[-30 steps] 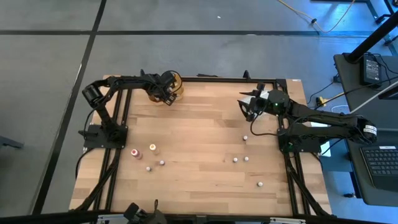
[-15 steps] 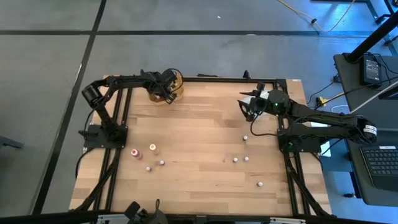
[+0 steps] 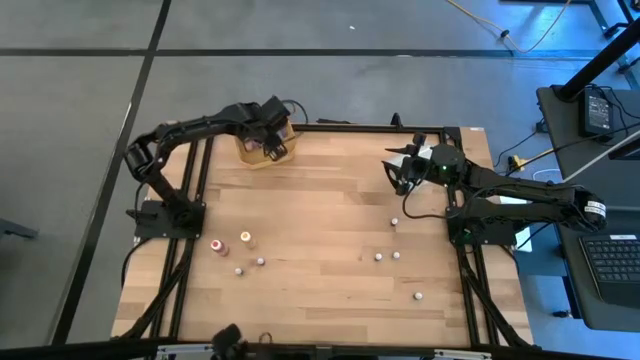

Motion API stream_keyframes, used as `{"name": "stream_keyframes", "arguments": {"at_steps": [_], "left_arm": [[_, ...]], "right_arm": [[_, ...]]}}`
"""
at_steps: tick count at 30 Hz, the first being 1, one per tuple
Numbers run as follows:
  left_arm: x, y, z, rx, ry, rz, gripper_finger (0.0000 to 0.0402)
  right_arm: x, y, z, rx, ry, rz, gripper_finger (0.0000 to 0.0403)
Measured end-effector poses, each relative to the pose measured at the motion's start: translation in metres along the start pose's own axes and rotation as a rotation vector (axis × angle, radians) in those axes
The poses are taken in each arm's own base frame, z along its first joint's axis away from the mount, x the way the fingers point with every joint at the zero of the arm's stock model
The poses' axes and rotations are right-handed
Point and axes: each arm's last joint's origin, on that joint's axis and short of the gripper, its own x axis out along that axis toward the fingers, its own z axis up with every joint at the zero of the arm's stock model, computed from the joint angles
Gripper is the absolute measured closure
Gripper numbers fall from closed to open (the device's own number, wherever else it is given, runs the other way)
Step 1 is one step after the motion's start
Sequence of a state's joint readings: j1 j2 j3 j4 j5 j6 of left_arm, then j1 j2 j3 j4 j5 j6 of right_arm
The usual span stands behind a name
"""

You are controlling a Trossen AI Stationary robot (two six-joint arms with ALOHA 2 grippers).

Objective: Pick & Place food coloring
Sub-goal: Put the large purple food coloring bottle into the yellow bin

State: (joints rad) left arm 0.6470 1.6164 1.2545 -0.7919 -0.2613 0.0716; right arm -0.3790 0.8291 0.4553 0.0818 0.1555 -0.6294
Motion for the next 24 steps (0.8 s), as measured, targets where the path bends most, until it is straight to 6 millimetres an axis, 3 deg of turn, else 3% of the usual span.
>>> {"name": "stream_keyframes", "arguments": {"at_steps": [11, 16, 19, 24], "left_arm": [[-0.012, -0.057, 0.005, 0.861, -0.063, 0.033, 0.0269], [-0.018, -0.078, 0.003, 1.206, -0.159, -0.117, 0.0269], [-0.021, -0.087, 0.001, 1.293, -0.219, -0.201, 0.0269], [-0.016, -0.099, 0.002, 1.285, -0.234, -0.239, 0.0269]], "right_arm": [[0.0, 0.002, 0.002, 0.001, -0.056, 0.066, 0.023], [0.0, 0.002, 0.002, 0.0, -0.058, 0.068, 0.023], [0.0, 0.002, 0.002, 0.001, -0.058, 0.069, 0.023], [0.0, 0.002, 0.002, 0.0, -0.058, 0.069, 0.023]]}}
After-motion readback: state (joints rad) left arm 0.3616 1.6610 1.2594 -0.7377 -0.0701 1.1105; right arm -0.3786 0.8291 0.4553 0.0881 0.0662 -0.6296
